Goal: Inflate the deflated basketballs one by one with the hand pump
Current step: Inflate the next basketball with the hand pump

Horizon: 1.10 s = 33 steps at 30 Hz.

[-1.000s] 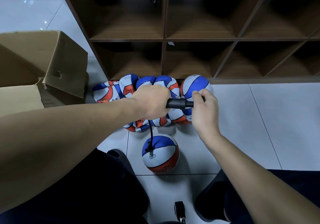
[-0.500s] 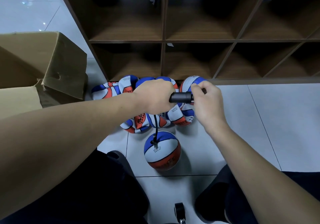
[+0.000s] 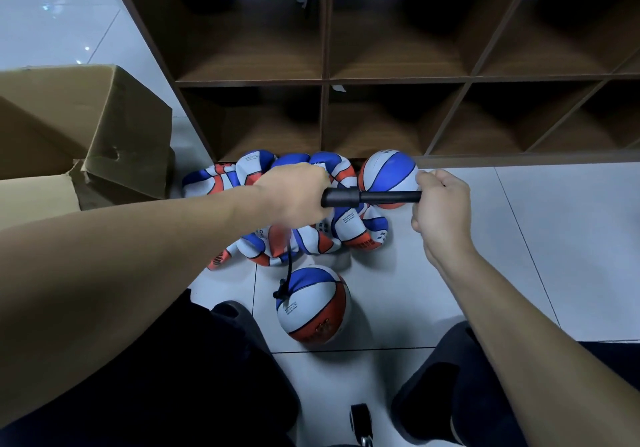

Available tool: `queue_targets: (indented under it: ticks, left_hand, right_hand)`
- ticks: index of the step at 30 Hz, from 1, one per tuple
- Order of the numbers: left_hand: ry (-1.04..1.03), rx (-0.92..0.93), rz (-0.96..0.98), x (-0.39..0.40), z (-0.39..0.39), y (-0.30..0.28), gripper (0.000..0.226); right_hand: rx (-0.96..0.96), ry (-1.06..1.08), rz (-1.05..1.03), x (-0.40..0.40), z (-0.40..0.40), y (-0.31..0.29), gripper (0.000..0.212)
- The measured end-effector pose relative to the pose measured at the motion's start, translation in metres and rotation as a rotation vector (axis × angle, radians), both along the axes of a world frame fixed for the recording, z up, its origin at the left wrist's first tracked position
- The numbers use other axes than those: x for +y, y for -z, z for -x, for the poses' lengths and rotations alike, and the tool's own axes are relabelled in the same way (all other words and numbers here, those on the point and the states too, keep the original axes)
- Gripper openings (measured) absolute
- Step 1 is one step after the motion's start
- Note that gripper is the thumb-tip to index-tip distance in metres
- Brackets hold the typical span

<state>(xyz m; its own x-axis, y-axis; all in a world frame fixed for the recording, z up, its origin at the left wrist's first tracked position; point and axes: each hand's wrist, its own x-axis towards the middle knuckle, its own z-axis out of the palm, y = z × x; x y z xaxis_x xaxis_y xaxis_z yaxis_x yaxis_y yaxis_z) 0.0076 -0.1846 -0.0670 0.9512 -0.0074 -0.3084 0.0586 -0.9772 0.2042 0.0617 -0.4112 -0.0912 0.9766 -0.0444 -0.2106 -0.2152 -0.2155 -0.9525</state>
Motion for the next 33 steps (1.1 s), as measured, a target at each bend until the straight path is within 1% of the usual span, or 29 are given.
queue_targets:
  ticks: [3,6,7,21,24,26,28,31,33]
  left_hand:
    - [0.007,-0.016,-0.035,-0.010,0.002,-0.004,0.018]
    - [0.032,-0.014,-0.071,-0.011,0.004,-0.006,0.019]
    - [0.041,-0.019,-0.080,-0.011,0.004,-0.006,0.020]
    - [0.095,-0.054,-0.137,-0.025,0.002,-0.009,0.011]
    - [0.083,-0.052,-0.101,-0.022,0.000,-0.007,0.012]
    - [0.080,-0.041,-0.074,-0.021,-0.001,-0.006,0.012]
    - [0.081,-0.027,-0.069,-0.018,0.000,-0.005,0.015]
    - [0.046,0.021,-0.078,0.001,0.002,0.001,0.021]
    - [0.024,0.067,-0.061,0.013,0.002,0.001,0.022]
  right_hand:
    - [-0.023,-0.027,0.044,0.014,0.011,0.000,0.026]
    - [0.004,-0.054,0.055,0.023,0.020,0.007,0.040]
    - [0.011,-0.057,0.052,0.025,0.022,0.008,0.042]
    - [0.030,-0.076,-0.006,0.043,0.032,0.014,0.037]
    - [0.060,-0.140,-0.006,0.040,0.025,0.011,0.036]
    - [0.086,-0.154,0.007,0.035,0.019,0.010,0.039]
    - [0.110,-0.120,0.024,0.022,0.012,0.013,0.042]
    - [0.132,-0.023,0.018,-0.003,0.000,0.015,0.035]
    - [0.140,-0.003,0.015,-0.016,-0.006,0.014,0.032]
